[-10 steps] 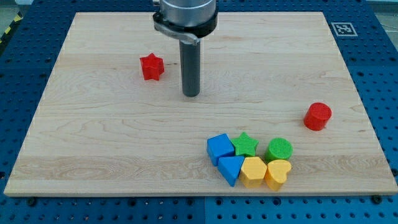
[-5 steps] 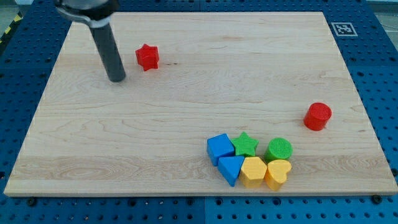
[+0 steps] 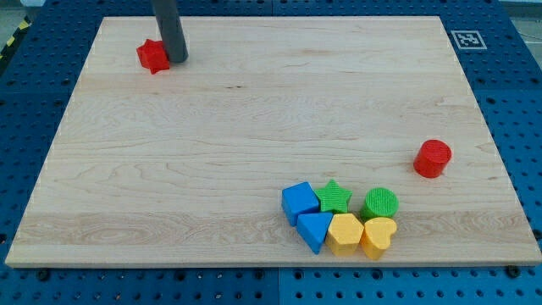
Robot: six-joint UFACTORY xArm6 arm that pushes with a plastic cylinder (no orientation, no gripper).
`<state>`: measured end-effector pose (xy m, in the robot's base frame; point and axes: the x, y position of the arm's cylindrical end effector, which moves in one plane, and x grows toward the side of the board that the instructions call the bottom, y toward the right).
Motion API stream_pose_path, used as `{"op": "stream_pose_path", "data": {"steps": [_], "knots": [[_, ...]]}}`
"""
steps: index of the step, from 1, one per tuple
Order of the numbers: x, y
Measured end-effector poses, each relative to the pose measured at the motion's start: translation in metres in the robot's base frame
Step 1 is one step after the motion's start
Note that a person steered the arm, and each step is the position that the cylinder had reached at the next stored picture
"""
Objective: Push the red star towards the top left side of the board
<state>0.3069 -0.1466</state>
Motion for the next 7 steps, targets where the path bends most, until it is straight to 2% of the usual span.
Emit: {"op": "stream_pose_path", "data": {"steps": [1,2,3,4,6,7], "knots": [[0.057,0.012],[0.08,0.0],[0.056,-0.044],[0.024,-0.063],[-0.027,-0.067],[-0.005,-0.068]]}}
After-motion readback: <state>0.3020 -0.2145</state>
